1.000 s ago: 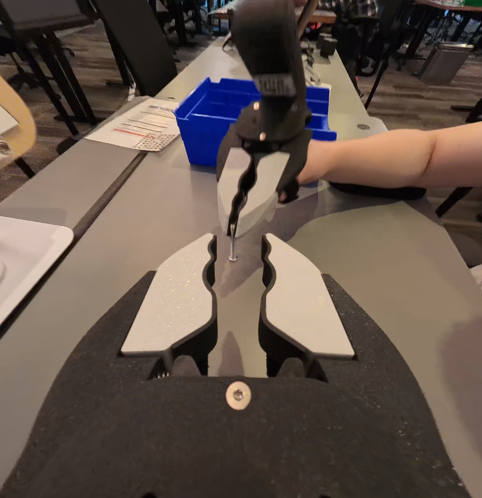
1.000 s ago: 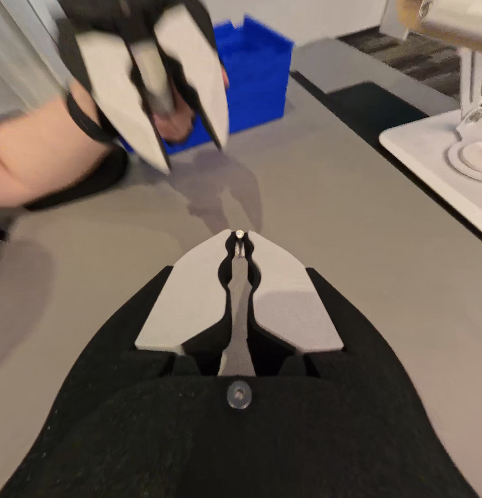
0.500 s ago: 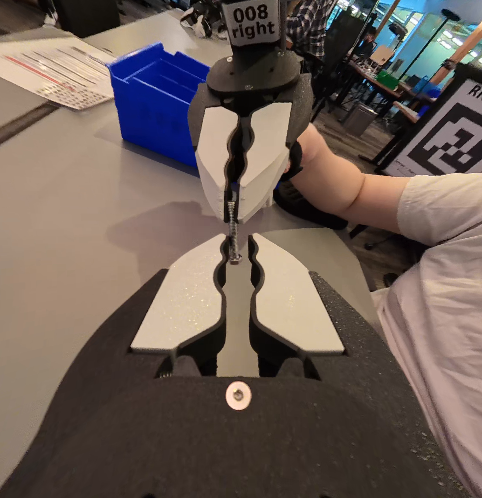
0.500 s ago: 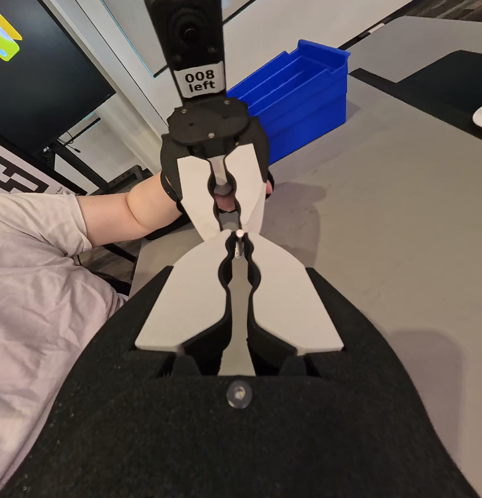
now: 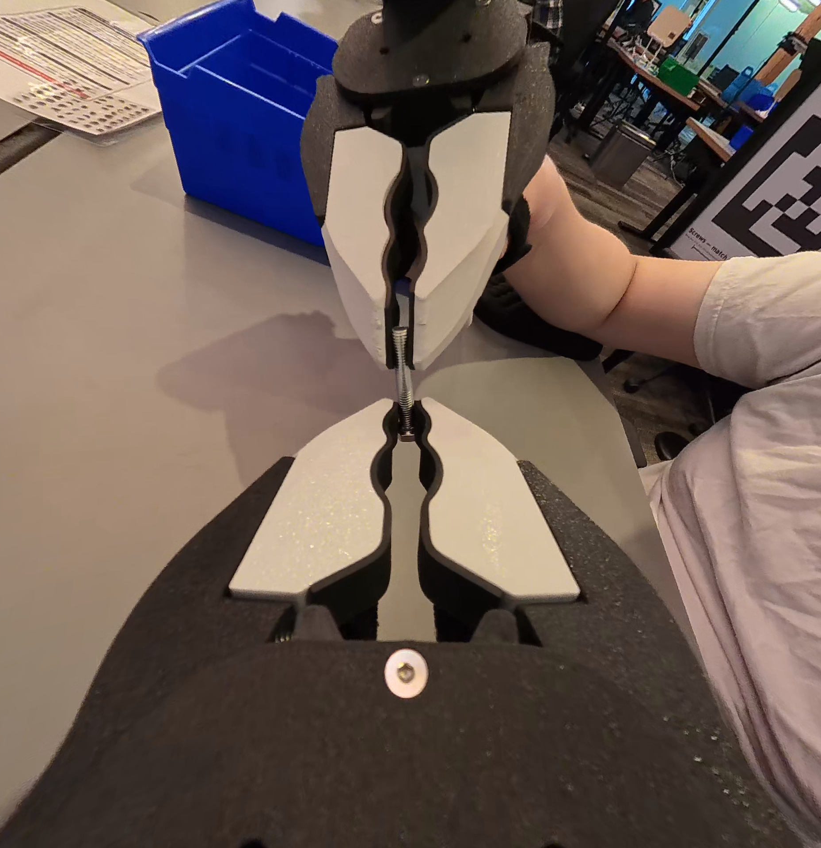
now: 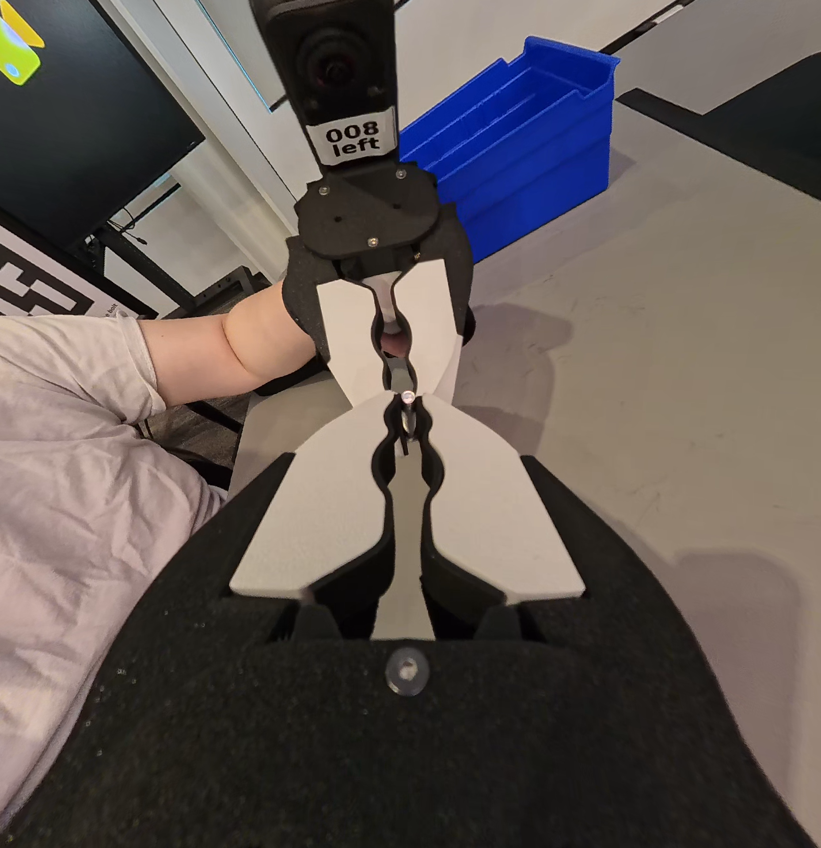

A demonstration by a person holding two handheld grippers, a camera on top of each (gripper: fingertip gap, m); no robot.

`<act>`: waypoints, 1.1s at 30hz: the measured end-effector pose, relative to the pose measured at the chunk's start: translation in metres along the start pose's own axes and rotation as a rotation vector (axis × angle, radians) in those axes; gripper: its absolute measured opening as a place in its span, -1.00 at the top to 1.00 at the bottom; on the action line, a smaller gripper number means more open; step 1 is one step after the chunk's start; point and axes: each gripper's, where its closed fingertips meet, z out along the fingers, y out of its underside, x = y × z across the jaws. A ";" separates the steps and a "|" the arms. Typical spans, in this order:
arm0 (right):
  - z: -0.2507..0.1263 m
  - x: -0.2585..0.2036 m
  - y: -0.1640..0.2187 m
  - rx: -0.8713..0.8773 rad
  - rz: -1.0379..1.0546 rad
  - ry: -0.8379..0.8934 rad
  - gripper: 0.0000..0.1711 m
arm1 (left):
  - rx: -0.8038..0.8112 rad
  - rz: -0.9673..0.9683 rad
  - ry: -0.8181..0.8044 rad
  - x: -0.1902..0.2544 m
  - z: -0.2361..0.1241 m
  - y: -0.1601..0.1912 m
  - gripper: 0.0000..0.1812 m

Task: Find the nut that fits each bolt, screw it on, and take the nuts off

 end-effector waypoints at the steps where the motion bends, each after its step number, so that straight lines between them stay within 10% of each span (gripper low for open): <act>1: 0.000 0.000 0.000 0.000 -0.006 0.005 0.94 | 0.002 -0.006 0.002 0.000 0.000 0.000 0.95; 9: -0.014 0.001 -0.022 0.121 -0.159 0.071 0.68 | 0.113 0.007 -0.043 -0.009 -0.034 -0.024 0.95; 18: 0.031 0.003 0.064 -0.349 -0.457 0.046 0.69 | 0.283 -0.163 0.029 -0.015 -0.092 -0.047 0.95; 33: 0.041 0.024 0.118 -0.593 -0.702 0.064 0.82 | 0.142 -0.039 -0.090 -0.015 -0.086 -0.036 0.95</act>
